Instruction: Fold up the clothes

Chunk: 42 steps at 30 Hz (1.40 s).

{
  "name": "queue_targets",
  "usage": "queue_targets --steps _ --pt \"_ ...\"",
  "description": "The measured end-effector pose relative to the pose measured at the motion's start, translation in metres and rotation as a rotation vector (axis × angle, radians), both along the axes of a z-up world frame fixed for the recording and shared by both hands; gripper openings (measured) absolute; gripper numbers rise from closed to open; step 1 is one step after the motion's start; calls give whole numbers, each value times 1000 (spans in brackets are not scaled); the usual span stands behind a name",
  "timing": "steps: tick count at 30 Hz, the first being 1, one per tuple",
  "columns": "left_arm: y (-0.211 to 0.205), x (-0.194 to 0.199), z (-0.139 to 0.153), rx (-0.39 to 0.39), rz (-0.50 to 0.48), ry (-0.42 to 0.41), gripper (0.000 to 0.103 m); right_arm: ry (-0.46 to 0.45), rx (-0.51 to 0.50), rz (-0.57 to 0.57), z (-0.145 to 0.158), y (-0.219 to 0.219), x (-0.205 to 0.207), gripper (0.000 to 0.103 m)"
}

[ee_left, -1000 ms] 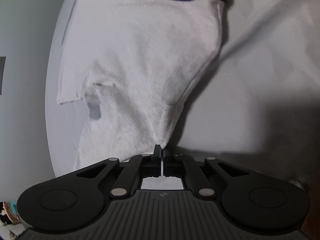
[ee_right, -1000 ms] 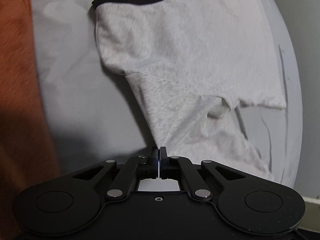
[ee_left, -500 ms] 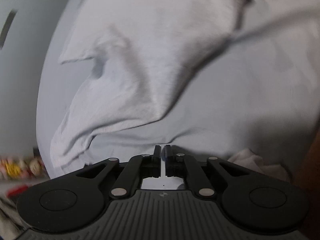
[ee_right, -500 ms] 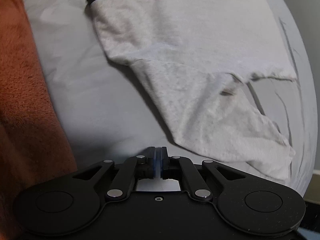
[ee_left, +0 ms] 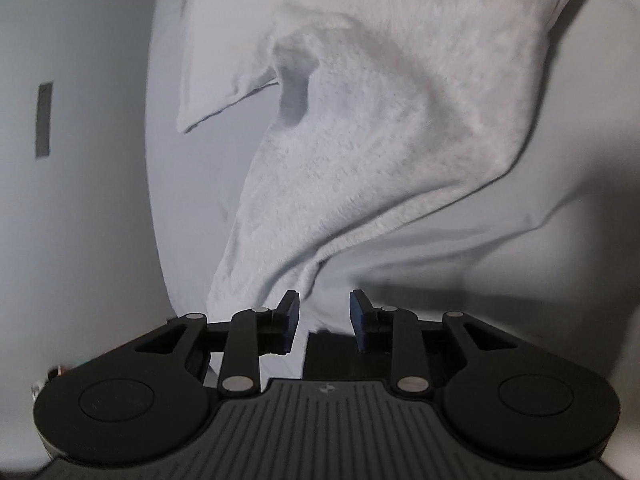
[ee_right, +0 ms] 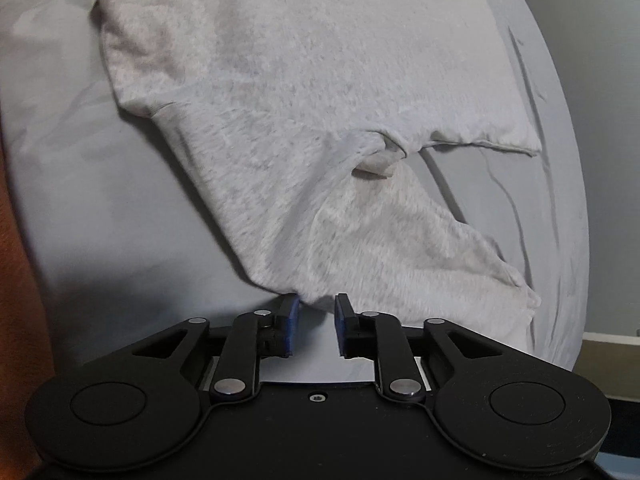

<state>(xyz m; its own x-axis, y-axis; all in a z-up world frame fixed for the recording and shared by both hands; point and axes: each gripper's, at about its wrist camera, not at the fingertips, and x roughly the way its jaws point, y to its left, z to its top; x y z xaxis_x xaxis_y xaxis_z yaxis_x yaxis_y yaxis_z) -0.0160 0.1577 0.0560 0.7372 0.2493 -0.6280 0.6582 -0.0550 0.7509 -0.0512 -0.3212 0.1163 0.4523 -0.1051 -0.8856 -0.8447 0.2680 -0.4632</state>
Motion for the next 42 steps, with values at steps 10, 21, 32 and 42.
queue_targets --steps 10,21,32,42 --pt "1 26 -30 91 -57 58 6 6 56 -78 -2 -12 20 27" --pt "25 23 -17 64 38 73 0 -8 40 -90 -2 -6 26 29" --pt "36 17 -6 27 109 -29 26 -17 20 -129 2 -16 17 30" --pt "-18 -17 20 -66 -51 -42 37 -131 -81 -61 -7 -49 26 29"
